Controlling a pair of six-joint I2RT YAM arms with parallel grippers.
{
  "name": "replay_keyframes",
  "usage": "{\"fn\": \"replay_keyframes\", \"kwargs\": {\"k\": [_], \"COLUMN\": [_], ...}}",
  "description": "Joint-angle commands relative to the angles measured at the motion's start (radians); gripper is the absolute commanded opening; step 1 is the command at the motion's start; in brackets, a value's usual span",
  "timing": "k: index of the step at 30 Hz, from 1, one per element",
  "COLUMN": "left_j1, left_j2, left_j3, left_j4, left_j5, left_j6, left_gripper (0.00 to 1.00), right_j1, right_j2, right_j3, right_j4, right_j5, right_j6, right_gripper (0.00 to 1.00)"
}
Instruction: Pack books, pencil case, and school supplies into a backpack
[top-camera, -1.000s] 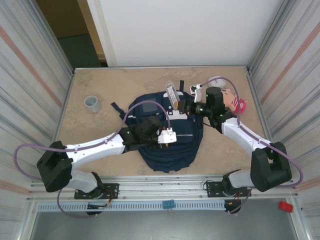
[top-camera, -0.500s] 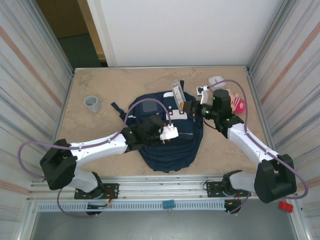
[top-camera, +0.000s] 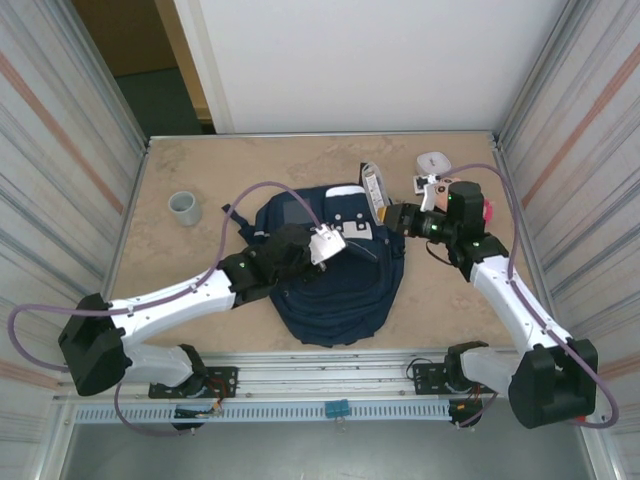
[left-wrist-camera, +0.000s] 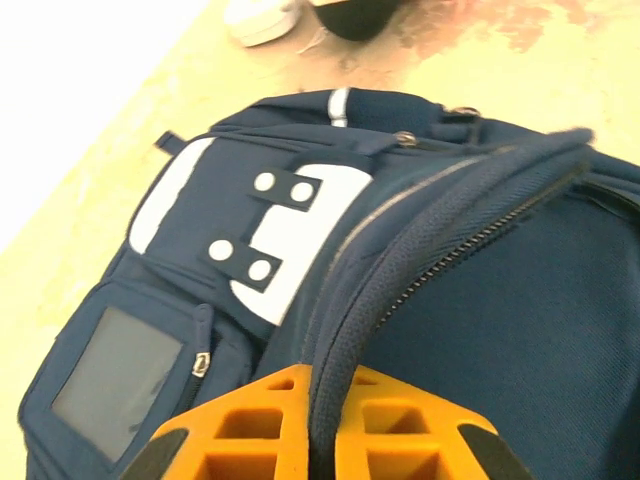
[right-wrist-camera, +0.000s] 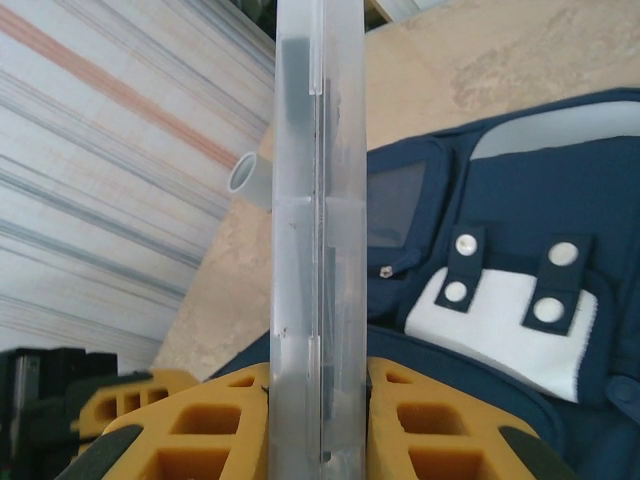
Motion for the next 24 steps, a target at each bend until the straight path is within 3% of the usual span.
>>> {"fn": "replay_keyframes", "kwargs": {"k": [1,11,19,24], "left_j1": [0.015,0.072,0.050,0.036], "left_j2": [-0.030,0.045,0.086,0.117], "left_j3": [0.055,0.187,0.279,0.300], "left_j4": [0.057,0.008,-0.057,-0.043], "left_j5": [-0.105,-0.041,-0.022,0.020], "left_j6": [-0.096,-0.237,-0.392,-0.388], "left_gripper": [0.00,0.00,0.00,0.00], "right_j1": [-0.037,-0.042,0.119,0.238], "right_j2": [-0.075,-0.346,-0.536,-0.503], "right_j3": [0.038,0.128,-0.029,-0.066], "right_j4": [-0.136,-0.726,-0.727,-0.685], "right_j5": [-0.139,-0.283,-0.217,-0.105], "right_j6": [0.004,-0.083,0.103,0.146], "right_gripper": [0.09,0.12,0.11,0.12]}}
